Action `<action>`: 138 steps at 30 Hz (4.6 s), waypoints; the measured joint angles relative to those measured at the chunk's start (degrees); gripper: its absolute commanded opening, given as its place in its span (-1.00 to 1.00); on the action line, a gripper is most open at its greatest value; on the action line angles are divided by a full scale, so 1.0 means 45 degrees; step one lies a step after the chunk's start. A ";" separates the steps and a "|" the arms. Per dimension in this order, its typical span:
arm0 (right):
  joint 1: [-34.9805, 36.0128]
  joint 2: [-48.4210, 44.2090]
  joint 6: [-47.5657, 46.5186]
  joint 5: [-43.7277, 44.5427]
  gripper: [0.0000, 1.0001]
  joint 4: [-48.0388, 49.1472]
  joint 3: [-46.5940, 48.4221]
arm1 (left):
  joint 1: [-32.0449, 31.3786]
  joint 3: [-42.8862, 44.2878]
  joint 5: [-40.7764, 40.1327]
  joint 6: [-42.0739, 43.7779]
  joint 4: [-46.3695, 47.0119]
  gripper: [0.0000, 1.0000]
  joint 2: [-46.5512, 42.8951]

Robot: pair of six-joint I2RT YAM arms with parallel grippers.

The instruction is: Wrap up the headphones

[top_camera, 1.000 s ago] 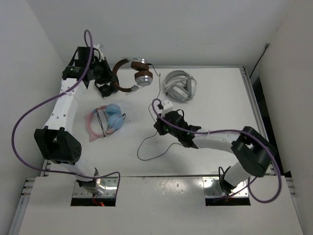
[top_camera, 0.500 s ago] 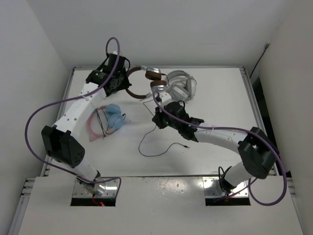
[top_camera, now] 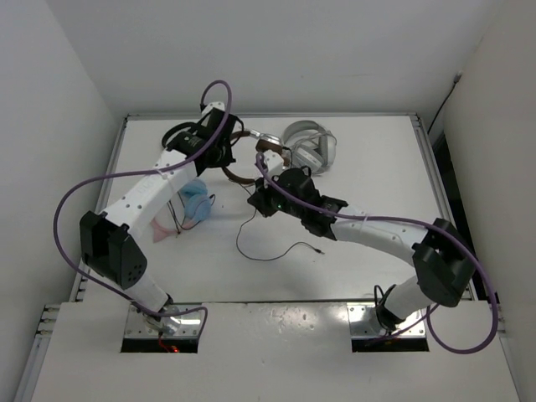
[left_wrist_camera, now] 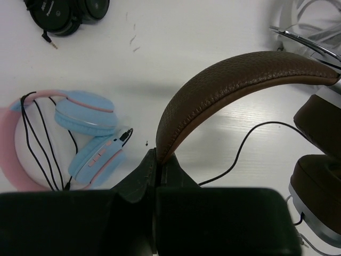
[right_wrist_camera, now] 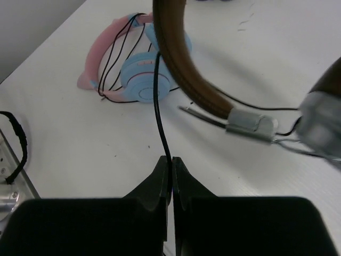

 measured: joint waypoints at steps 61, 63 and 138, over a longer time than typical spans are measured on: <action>-0.6693 -0.0087 -0.1506 -0.2531 -0.37 -0.0695 0.0767 | 0.1015 -0.4755 0.5911 0.7436 0.2176 -1.00 -0.2492; -0.6674 0.0117 -0.1355 -0.2521 -0.10 -0.0287 0.0767 | 0.1073 -0.4731 0.5994 0.7359 0.2064 -1.00 -0.2438; -0.5795 0.1073 0.1039 -0.1103 -0.41 -0.5819 -0.2603 | 0.3871 -0.2069 0.7694 0.5712 0.1695 -1.00 0.0835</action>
